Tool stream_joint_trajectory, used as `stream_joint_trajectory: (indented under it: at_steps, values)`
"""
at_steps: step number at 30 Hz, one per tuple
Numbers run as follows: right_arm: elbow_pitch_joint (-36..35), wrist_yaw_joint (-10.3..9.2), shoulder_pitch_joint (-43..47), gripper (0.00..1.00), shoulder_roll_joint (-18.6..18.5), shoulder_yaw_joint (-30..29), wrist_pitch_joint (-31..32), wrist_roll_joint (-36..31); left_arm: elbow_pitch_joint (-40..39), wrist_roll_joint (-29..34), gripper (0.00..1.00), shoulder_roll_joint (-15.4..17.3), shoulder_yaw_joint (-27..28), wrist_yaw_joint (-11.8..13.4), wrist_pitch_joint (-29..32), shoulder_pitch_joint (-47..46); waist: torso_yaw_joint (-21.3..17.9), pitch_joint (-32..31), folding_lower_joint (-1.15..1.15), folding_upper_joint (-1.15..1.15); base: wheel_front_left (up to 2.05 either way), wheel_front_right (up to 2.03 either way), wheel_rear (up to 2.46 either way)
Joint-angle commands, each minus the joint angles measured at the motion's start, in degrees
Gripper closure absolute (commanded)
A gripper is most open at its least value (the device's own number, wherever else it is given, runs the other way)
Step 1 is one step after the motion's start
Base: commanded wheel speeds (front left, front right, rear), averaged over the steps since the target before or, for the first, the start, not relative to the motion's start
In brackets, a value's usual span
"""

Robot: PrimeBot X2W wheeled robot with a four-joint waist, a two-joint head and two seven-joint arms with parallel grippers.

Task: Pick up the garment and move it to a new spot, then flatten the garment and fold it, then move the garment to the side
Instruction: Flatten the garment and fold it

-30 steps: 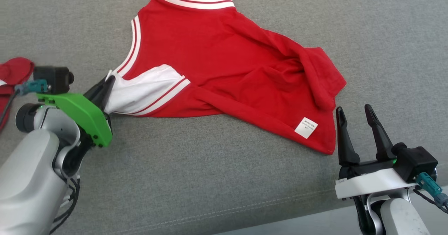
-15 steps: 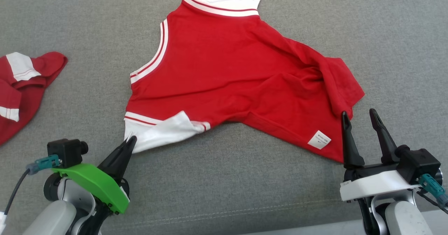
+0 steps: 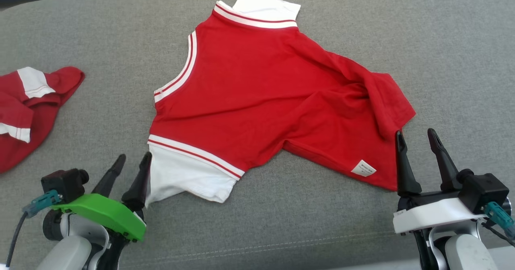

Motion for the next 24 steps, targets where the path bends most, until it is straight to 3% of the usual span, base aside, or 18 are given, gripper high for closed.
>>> stream_joint_trajectory:
  at_steps: [1,6,15,18,24]
  values:
    - [-0.17,-0.02,0.67,0.00,-0.15,-0.18,-0.17,0.41,-0.28,0.07,0.00,0.02,0.43,0.37,-0.56,0.87,0.09,-0.51,0.00,0.00,0.00,0.00,0.00]
    - [-0.63,-0.02,0.77,0.00,-0.16,-0.98,-0.66,-0.04,-3.47,4.35,0.00,-0.56,3.32,5.99,-6.27,1.57,0.42,-2.27,0.00,0.00,0.00,0.00,0.00]
    - [0.83,-0.02,1.41,0.00,-0.85,-1.09,0.68,-2.93,-10.57,16.28,0.00,-2.47,7.47,14.98,-8.00,5.24,0.44,-6.02,0.00,0.00,0.00,0.00,0.00]
    - [1.84,-0.02,2.36,0.00,-0.90,-0.37,0.75,-3.44,-12.13,19.98,0.00,-2.73,8.45,16.13,-7.92,8.24,0.10,-7.51,0.00,0.00,0.00,0.00,0.00]
    - [3.53,-0.02,4.41,0.00,-0.79,1.18,0.56,-3.32,-13.95,23.47,0.00,-3.84,9.24,15.65,-7.94,13.29,0.12,-10.19,0.00,0.00,0.00,0.00,0.00]
